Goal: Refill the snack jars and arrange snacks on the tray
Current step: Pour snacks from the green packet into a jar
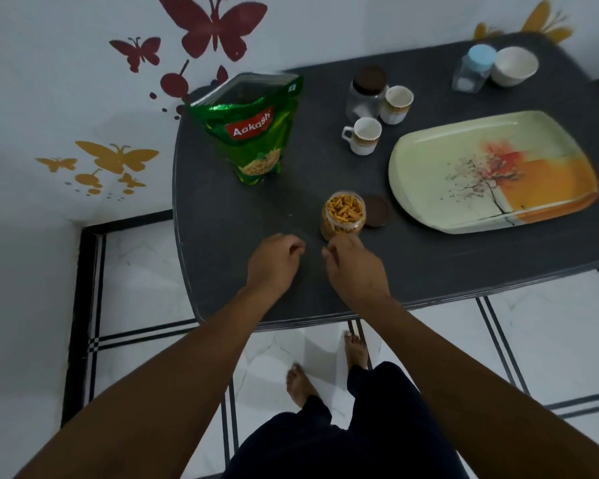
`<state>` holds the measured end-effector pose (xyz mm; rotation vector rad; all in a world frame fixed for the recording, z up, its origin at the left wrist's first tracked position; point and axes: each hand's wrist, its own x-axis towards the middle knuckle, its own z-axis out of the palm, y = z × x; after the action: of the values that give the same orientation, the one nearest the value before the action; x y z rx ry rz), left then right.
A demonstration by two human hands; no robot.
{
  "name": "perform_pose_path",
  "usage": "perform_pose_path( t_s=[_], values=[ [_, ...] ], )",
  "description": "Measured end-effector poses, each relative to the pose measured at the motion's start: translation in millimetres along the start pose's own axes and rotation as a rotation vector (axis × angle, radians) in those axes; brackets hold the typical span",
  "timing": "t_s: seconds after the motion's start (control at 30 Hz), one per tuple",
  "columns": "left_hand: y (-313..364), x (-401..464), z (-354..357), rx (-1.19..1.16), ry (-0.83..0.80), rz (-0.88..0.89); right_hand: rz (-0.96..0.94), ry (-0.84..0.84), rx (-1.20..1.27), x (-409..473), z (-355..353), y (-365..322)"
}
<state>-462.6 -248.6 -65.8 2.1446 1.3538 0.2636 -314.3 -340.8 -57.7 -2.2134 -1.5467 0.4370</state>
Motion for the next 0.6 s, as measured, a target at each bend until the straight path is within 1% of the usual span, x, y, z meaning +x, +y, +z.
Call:
perform_pose_path(
  t_s=[0.07,0.13,0.17,0.3,0.37,0.43,0.53,0.6],
  values=[
    [25,15,-4,-0.135,0.055,0.065,0.019,0.090,0.079,16,-21,-4],
    [47,29,-8,-0.223,0.110,0.094,0.067,0.112,0.122,33,-37,-4],
    [54,35,-9,-0.233,0.120,0.100,0.082,0.108,0.118,41,-42,-2],
    [73,52,-5,-0.144,0.094,0.116,0.107,0.027,0.072,66,-54,15],
    [76,58,-1,-0.098,0.059,0.096,0.084,-0.037,0.088,77,-56,27],
    [73,60,0,-0.093,0.043,0.078,0.047,-0.060,0.121,82,-59,36],
    [66,58,8,-0.135,0.058,0.050,0.024,-0.052,0.161,93,-64,56],
    [63,56,17,-0.159,0.043,0.020,0.020,-0.095,0.153,104,-68,73]
  ],
)
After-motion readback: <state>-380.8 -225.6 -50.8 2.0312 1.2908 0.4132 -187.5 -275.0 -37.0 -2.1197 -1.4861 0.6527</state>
